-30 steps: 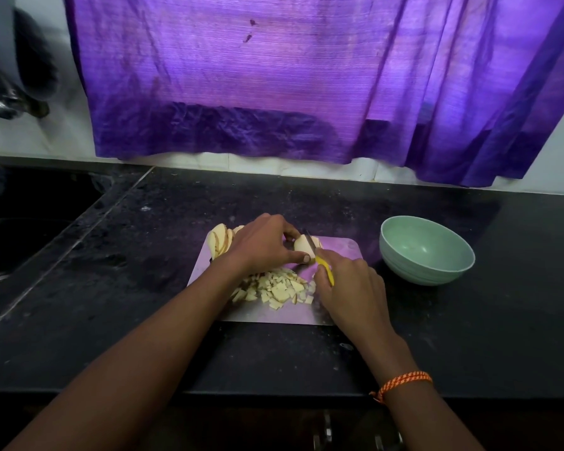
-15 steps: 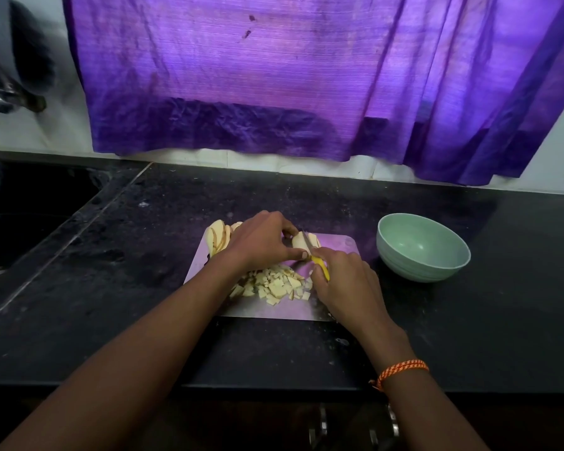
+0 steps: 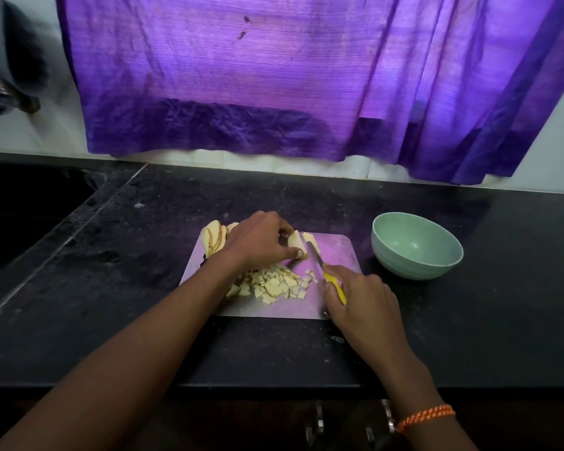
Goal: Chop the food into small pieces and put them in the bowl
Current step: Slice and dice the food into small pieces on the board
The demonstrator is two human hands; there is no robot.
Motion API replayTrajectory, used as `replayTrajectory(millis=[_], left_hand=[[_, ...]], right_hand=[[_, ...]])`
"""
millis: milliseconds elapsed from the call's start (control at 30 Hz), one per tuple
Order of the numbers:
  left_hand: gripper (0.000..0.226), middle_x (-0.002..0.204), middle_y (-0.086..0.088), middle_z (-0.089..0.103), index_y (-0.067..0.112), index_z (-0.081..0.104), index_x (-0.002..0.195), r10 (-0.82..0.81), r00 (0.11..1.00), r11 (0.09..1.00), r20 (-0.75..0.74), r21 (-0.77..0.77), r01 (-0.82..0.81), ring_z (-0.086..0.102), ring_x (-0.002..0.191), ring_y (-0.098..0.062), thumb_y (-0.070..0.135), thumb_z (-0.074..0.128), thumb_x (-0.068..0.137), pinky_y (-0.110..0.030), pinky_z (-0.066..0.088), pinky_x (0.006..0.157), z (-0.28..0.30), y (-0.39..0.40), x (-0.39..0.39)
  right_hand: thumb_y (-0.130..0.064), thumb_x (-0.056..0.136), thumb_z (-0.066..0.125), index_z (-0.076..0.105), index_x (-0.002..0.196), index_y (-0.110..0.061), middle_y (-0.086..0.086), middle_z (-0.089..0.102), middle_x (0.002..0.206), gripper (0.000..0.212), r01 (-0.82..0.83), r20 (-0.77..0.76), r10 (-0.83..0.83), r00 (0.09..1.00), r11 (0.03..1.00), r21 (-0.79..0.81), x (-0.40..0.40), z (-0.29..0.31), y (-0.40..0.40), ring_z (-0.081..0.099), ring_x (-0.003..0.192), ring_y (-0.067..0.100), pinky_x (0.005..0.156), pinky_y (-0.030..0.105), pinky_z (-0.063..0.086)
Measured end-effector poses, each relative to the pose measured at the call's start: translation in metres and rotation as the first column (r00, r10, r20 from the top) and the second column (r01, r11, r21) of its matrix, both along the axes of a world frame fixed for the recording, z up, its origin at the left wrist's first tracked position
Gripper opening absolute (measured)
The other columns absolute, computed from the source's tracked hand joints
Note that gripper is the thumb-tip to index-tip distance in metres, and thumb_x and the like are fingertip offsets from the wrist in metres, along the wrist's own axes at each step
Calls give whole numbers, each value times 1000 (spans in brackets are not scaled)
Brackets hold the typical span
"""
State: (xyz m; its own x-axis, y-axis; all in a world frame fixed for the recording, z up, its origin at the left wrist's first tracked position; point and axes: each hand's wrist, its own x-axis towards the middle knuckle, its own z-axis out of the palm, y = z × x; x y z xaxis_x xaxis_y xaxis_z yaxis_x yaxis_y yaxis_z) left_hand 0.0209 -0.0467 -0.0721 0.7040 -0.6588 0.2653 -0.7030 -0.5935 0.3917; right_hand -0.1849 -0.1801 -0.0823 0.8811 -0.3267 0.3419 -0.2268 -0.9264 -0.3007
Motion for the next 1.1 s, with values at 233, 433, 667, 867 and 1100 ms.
replayTrajectory(millis=[233,433,667,867,1100], left_hand=[[66,114,12,74,28,77,125,15,998,1000,60,5,-15,64,102,-11,76,77,79,-28,44,64,-3,-2,0],[65,111,16,76,31,79,122,16,998,1000,57,-10,-15,66,96,-7,78,77,77,-24,42,61,-2,0,4],[61,116,13,75,29,77,126,6,999,1000,52,-26,-5,65,101,-9,70,81,80,-24,41,62,-2,-2,4],[58,114,11,75,28,78,125,-6,999,999,42,-42,8,64,100,-10,66,82,82,-23,37,60,-2,-2,3],[59,117,10,75,28,77,127,-5,1000,999,28,-43,6,65,103,-11,65,82,82,-28,44,69,-2,-2,2]], right_hand=[[-45,100,49,60,140,-35,5,72,95,43,0,105,-8,994,997,74,11,-1,-3,60,82,22,68,35,48],[-35,100,53,58,142,-37,5,71,95,42,-12,89,5,996,996,85,31,8,5,61,82,25,65,33,43],[-35,102,51,58,142,-36,4,71,96,41,-16,50,13,999,999,46,36,8,6,59,80,21,63,31,40],[-36,101,49,57,141,-35,5,70,93,40,-12,46,10,999,999,37,36,6,6,62,81,24,68,38,54],[-35,103,49,56,144,-34,5,70,94,42,-17,45,17,999,1000,15,36,6,7,60,79,21,65,35,49]])
